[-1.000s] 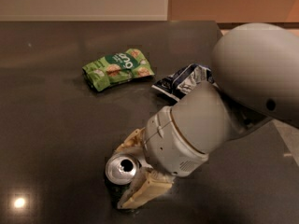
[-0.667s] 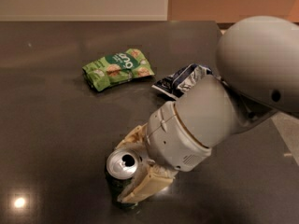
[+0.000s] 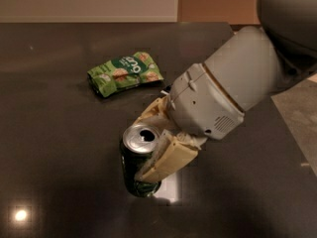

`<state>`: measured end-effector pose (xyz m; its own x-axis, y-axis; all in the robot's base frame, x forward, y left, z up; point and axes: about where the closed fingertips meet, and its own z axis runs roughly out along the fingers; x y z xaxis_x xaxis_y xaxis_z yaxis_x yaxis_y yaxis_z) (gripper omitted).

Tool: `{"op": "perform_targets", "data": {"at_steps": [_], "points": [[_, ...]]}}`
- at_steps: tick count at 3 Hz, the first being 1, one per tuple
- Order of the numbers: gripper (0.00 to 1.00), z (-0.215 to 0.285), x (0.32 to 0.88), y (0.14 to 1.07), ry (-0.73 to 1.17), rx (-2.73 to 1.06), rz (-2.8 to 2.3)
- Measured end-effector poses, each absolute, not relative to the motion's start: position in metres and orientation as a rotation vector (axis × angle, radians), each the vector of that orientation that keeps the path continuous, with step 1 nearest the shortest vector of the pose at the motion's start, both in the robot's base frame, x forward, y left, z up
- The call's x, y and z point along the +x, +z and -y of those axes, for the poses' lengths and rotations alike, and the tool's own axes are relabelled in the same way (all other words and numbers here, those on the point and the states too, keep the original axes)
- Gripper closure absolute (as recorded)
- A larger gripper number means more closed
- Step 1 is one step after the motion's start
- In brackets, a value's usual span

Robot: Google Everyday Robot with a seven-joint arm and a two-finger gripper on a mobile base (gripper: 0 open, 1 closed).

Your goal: Pick green can

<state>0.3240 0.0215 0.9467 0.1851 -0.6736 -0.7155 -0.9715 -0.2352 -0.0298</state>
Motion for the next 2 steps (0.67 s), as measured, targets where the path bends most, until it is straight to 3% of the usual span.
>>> {"op": "perform_targets", "data": {"at_steps": [2], "points": [[1.0, 0.006, 0.358, 1.024, 0.761, -1.989, -1.498]]}}
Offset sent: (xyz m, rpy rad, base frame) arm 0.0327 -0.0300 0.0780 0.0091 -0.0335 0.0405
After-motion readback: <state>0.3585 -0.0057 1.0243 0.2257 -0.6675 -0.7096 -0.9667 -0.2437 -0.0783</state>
